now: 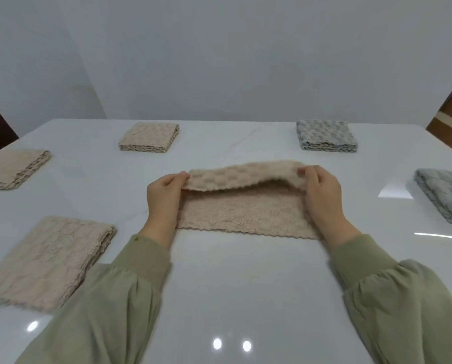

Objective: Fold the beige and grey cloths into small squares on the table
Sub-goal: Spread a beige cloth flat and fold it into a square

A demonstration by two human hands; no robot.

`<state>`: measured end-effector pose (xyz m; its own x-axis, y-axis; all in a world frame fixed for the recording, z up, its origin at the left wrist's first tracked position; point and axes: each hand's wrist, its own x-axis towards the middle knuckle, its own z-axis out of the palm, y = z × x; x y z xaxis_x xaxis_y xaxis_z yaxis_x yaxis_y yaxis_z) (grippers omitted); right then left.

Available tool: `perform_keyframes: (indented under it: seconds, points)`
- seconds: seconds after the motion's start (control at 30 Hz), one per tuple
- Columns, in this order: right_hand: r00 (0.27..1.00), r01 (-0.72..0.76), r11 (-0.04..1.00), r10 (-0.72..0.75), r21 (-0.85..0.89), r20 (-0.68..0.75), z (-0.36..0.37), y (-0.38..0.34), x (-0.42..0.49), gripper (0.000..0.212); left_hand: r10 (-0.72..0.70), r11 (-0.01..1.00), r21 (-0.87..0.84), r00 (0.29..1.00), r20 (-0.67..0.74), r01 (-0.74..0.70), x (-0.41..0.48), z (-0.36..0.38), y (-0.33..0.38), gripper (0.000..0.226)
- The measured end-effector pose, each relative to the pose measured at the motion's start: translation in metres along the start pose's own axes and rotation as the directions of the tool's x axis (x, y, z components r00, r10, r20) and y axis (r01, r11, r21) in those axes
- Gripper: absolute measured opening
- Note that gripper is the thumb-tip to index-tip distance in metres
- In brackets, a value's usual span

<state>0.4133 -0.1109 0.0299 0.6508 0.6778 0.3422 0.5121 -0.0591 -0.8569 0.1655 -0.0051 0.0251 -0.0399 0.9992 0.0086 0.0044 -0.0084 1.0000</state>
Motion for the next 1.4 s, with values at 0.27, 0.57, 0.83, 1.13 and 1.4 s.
perform_keyframes:
  seconds: [0.27, 0.57, 0.83, 1.13, 1.4]
  points:
    - [0.999, -0.046, 0.982, 0.047, -0.183, 0.001, -0.015, 0.008, -0.023, 0.019, 0.127, 0.879, 0.445, 0.983, 0.135, -0.175, -0.007, -0.002, -0.007, 0.017]
    - [0.947, 0.219, 0.86, -0.074, -0.46, 0.311, -0.015, 0.023, 0.0, 0.035, 0.051, 0.971, 0.209, 0.959, 0.28, -0.113, -0.015, 0.005, 0.0, 0.016]
    - [0.996, -0.001, 0.982, -0.015, -0.186, -0.084, -0.03, 0.023, -0.012, 0.015, 0.163, 0.959, 0.214, 0.981, 0.11, -0.183, -0.018, 0.0, 0.0, 0.023]
    - [0.997, 0.026, 0.926, 0.005, -0.378, 0.082, -0.038, 0.029, -0.024, 0.01, 0.182, 0.817, 0.513, 0.962, 0.204, -0.263, -0.031, -0.01, -0.004, 0.024]
    - [0.996, 0.086, 0.919, -0.093, -0.384, 0.0, -0.038, 0.018, -0.03, 0.015, 0.308, 0.626, 0.662, 0.911, 0.276, -0.412, -0.033, -0.012, -0.008, 0.022]
